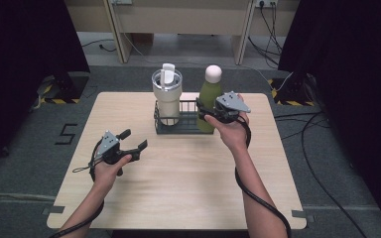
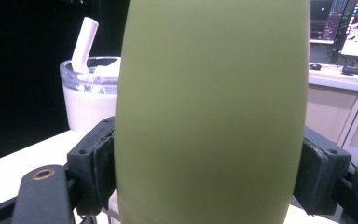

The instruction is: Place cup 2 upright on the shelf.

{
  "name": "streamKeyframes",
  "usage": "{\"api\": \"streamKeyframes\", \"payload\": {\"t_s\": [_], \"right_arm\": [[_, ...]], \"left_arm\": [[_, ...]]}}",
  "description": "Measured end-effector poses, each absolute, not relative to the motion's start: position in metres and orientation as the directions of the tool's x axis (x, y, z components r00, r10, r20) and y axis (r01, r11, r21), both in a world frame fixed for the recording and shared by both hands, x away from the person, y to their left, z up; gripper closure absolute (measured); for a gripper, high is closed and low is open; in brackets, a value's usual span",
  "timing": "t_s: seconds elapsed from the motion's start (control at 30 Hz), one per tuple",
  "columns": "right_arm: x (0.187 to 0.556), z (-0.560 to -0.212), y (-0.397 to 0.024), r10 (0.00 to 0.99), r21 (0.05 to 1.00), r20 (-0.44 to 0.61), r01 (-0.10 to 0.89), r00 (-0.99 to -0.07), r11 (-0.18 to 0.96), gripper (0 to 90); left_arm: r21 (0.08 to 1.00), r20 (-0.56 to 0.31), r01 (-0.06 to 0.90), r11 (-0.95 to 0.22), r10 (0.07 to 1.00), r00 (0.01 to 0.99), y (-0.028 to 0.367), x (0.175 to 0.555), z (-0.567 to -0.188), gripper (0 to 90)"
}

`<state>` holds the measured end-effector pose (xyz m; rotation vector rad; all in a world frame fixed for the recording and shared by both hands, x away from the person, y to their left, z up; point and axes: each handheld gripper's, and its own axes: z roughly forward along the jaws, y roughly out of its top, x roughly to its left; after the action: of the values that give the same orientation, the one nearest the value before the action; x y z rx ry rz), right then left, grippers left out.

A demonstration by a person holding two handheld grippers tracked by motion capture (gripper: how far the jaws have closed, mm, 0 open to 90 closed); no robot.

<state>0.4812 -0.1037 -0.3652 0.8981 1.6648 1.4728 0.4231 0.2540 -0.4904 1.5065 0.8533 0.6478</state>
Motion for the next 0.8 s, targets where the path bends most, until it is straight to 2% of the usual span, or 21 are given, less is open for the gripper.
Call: {"api": "streamKeyframes", "payload": {"t_s": [0.8], "right_arm": [[0.497, -0.341, -0.100, 0.881, 0.996, -0.076, 0.013, -0.468, 0.092, 22.0]], "left_arm": [[0.989, -0.086, 0.146, 0.003, 0.818, 0.568, 0.254, 0.423, -0.490, 14.1]]}}
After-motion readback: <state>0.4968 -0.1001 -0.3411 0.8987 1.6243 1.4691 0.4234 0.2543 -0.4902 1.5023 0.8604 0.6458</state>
